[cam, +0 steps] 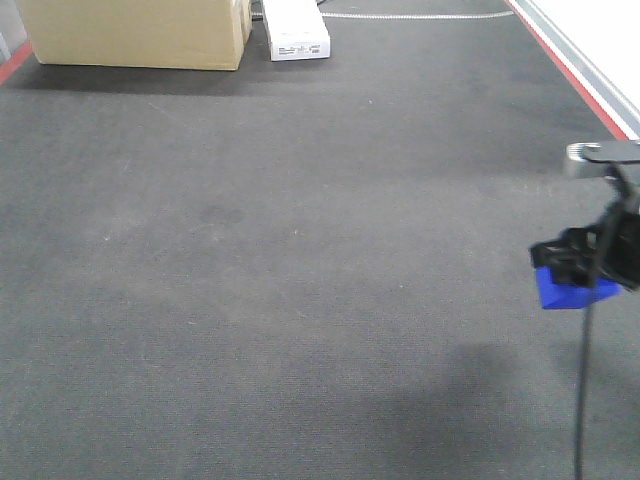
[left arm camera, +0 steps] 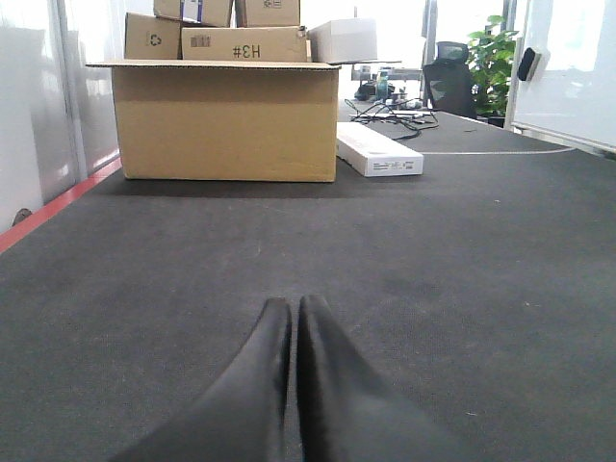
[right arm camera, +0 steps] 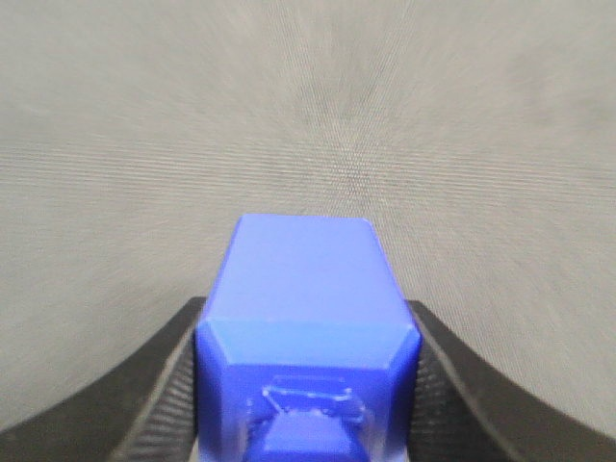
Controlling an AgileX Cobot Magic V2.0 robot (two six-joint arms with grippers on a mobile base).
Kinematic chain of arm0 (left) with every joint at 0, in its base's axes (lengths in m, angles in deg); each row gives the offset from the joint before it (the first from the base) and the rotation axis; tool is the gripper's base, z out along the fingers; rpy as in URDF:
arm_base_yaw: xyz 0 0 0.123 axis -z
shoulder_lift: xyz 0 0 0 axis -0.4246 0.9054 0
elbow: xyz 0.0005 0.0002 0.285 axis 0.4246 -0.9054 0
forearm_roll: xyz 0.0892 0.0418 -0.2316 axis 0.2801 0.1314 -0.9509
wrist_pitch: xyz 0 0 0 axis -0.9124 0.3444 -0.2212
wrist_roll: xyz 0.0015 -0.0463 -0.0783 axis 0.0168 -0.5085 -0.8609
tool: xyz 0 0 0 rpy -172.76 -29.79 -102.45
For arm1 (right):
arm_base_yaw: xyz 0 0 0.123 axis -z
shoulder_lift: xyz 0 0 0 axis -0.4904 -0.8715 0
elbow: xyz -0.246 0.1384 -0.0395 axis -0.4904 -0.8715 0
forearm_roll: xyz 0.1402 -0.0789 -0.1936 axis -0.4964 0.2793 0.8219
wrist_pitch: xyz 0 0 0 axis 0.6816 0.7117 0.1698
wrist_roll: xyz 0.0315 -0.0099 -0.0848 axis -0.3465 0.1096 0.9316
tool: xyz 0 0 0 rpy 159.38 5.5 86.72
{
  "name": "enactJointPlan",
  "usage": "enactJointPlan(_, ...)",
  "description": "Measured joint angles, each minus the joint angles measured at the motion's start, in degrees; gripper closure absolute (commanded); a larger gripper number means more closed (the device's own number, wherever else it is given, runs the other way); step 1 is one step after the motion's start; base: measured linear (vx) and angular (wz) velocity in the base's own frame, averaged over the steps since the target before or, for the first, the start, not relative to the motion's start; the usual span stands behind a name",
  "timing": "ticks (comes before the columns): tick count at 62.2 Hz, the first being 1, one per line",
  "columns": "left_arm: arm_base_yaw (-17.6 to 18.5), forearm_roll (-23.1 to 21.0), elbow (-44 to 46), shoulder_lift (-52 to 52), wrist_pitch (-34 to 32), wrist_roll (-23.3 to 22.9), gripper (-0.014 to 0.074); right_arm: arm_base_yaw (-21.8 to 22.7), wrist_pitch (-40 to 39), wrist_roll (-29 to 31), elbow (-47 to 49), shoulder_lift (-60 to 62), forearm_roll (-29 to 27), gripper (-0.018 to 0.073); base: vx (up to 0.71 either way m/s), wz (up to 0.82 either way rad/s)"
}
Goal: Pour parts from conveyor to right shelf
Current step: 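Lift the blue block off the belt with the right gripper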
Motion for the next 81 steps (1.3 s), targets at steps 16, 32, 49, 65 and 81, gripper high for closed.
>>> enactJointPlan(16,0.0,0.0,0.0,0.0,0.0,0.0,0.0603,0.0,-6.14,4.49,-11.65,19.46,-4.69,0.0567,0.0,0.0)
enactJointPlan(32,0.0,0.0,0.0,0.0,0.0,0.0,0.0603,0.0,-11.23,9.69,-21.06,38.64,-9.43,0.0567,0.0,0.0)
enactJointPlan(49,0.0,0.0,0.0,0.0,0.0,0.0,0.0603,0.0,-18.25,13.77,-33.47,57.74,-12.04,0.0566,0.0,0.0)
enactJointPlan(65,0.0,0.0,0.0,0.0,0.0,0.0,0.0603,0.0,-23.2,14.49,-40.14,64.99,-13.51,0.0566,0.0,0.0)
enactJointPlan(81,0.0,0.0,0.0,0.0,0.0,0.0,0.0603,0.0,-23.73,14.65,-40.18,65.06,-13.69,0.0566,0.0,0.0)
